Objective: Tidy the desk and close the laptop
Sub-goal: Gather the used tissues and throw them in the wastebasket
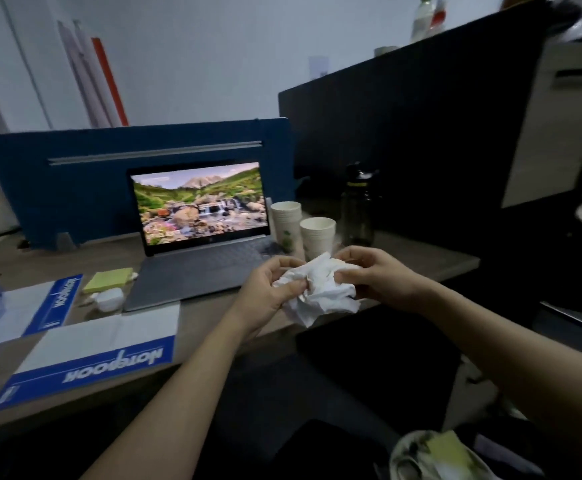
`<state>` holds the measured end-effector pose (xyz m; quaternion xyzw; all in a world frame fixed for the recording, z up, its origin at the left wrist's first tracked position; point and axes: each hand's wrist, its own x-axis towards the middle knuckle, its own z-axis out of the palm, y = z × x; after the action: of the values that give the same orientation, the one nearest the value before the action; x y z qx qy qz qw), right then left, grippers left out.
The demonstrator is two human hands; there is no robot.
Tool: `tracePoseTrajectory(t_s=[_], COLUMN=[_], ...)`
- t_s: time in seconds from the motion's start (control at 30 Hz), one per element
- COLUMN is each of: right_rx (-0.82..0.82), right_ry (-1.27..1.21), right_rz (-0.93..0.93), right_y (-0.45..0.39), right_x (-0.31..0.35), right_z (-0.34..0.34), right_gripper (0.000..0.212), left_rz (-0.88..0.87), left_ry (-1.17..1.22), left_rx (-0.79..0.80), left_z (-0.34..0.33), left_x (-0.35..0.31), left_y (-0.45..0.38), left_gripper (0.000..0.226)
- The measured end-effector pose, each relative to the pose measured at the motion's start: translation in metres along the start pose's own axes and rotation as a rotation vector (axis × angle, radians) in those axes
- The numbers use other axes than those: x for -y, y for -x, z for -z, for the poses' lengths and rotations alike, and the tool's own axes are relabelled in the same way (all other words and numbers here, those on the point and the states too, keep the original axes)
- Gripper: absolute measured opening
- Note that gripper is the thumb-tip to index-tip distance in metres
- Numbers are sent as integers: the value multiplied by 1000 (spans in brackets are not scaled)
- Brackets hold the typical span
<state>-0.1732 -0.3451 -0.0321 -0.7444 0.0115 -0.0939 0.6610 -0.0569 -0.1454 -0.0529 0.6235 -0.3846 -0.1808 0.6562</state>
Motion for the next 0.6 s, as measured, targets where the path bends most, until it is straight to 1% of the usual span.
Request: tracePoseTrajectory(t_s=[0.1,0.17,0.23,0.27,0.37,0.47,0.6], right_rx=[-92,-125,-106,-109,-138,-178,-189], right_ry=[-1,-13,-26,-39,-29,30,219], right_rz=[-53,-104,-160,-197,-274,-354,-435], right_y=[39,67,86,103,120,132,149], right_x=[-17,-34,-55,-75,-108,-157,-229], right_z=[44,72,93,111,126,140,145], right_gripper=[28,36,38,35,21,17,16], left_rz=[25,60,86,116,162,249,345], left_ry=[17,50,48,49,14,-25,-125], left_rx=[83,142,188,244,255,298,321], left_z=[-58,-95,-122,-148,-169,-192,-215], left_x=[17,35,51,71,97,140,203], left_y=[-12,-15,-17,-21,-17,-17,-9], left_gripper=[24,25,26,26,26,26,24])
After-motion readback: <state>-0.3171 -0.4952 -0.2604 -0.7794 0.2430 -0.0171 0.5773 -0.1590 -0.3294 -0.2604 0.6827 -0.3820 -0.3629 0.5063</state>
